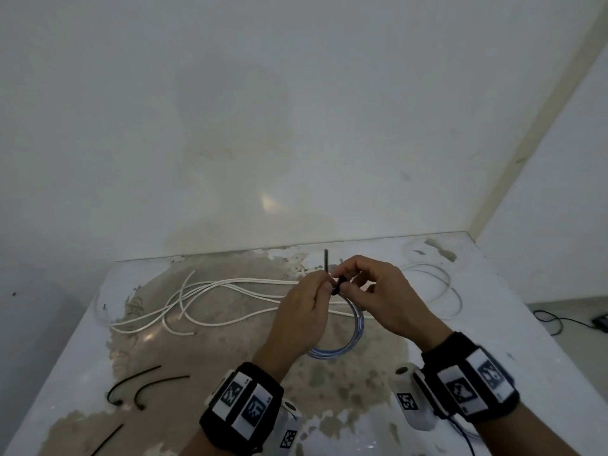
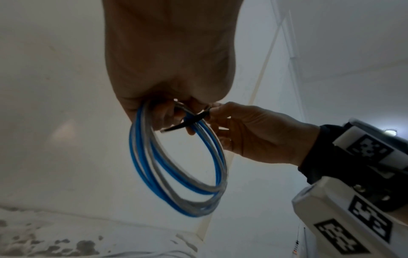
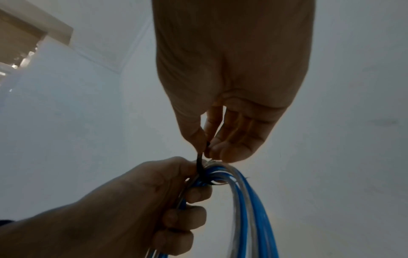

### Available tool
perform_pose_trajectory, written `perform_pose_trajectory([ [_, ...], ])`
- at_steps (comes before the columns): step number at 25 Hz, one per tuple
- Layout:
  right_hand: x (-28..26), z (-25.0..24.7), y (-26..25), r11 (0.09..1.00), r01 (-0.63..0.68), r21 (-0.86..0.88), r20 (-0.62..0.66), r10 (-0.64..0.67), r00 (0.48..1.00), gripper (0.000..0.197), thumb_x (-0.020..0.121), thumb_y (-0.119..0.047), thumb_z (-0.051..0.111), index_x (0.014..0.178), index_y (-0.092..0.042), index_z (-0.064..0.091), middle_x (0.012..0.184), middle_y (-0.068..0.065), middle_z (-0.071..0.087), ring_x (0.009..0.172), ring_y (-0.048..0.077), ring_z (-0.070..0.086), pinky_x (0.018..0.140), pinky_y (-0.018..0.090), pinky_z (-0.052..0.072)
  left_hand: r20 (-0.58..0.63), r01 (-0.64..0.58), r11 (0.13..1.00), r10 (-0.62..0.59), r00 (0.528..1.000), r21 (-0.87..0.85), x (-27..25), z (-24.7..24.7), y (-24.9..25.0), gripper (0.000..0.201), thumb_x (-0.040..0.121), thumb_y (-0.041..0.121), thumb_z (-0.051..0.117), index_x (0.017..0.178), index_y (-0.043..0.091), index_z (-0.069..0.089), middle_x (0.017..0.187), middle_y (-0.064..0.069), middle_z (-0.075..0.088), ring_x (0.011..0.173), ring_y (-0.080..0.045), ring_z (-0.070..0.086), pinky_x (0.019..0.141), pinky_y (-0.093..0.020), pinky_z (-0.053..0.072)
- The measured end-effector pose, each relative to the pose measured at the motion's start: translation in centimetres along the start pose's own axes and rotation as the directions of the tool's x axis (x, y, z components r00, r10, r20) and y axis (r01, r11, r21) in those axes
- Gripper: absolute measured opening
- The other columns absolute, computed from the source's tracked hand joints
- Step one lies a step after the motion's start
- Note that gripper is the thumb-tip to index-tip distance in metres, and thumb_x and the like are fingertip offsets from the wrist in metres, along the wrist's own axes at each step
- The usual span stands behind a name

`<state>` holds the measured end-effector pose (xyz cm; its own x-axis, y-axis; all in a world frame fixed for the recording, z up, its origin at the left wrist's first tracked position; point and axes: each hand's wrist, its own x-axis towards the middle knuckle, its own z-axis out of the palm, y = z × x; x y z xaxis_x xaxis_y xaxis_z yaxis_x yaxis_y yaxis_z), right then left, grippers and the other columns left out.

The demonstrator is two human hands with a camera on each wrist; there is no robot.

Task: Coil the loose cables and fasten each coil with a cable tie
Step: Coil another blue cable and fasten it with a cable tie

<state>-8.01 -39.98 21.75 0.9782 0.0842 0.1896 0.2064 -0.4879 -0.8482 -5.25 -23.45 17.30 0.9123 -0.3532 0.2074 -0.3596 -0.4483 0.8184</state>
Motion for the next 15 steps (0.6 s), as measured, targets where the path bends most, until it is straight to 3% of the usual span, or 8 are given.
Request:
perform_pose_trajectory([
  [3,-0.2,0.4,0.7,0.996,-0.022,0.085,-0.084,0.029,0.996,0.021,0.093,-0.007,0.066,0.1,-0.024,0.075,0.091,-0.01,0.073,0.077,0.012,0.065,0.06,0.029,0.054,-0.018,-0.016,0.999,0.015,1.0,-0.049,0.6,0.2,0.2,0.025,0.102,0.025,0.04,0.103,0.016,0.063,0.092,0.003,0.063,0.087,-0.012,0.058,0.078,-0.032,0.047],
  [7,-0.2,0.9,1.5,0.992,-0.062,0.114,-0.16,0.08,0.984,0.02,0.094,-0.01,0.066,0.102,-0.026,0.075,0.094,-0.016,0.075,0.084,0.011,0.066,0.073,0.02,0.05,0.003,-0.043,0.999,0.043,0.999,-0.026,0.9,0.0,-0.3,0.026,0.104,0.026,0.041,0.102,0.016,0.064,0.093,0.0,0.065,0.089,-0.015,0.059,0.08,-0.036,0.048],
  [10,-0.4,1.6,1.3,0.986,-0.066,0.156,-0.19,0.095,0.977,0.019,0.094,-0.011,0.065,0.104,-0.026,0.074,0.092,-0.01,0.077,0.084,0.008,0.069,0.075,0.014,0.05,-0.017,-0.096,0.995,0.096,0.995,-0.027,0.8,0.0,-0.7,0.029,0.102,0.032,0.041,0.1,0.017,0.066,0.09,0.0,0.065,0.085,-0.016,0.061,0.076,-0.036,0.048],
  [12,-0.5,2.1,1.2,0.979,-0.079,0.189,-0.211,0.119,0.97,0.019,0.094,-0.012,0.065,0.104,-0.025,0.074,0.091,-0.005,0.076,0.083,0.011,0.07,0.073,0.016,0.053,-0.033,-0.125,0.991,0.123,0.992,-0.047,0.6,-0.1,-0.6,0.026,0.102,0.029,0.045,0.097,0.016,0.068,0.089,0.001,0.067,0.084,-0.013,0.062,0.074,-0.032,0.048],
  [15,-0.6,2.8,1.0,0.974,-0.095,0.206,-0.246,0.145,0.958,0.018,0.095,-0.012,0.065,0.105,-0.024,0.073,0.085,-0.003,0.071,0.074,0.005,0.067,0.066,0.013,0.051,-0.06,-0.143,0.985,0.138,0.989,-0.097,0.3,-0.3,-0.5,0.021,0.101,0.024,0.05,0.097,0.019,0.07,0.09,0.006,0.069,0.085,-0.008,0.063,0.075,-0.024,0.049],
])
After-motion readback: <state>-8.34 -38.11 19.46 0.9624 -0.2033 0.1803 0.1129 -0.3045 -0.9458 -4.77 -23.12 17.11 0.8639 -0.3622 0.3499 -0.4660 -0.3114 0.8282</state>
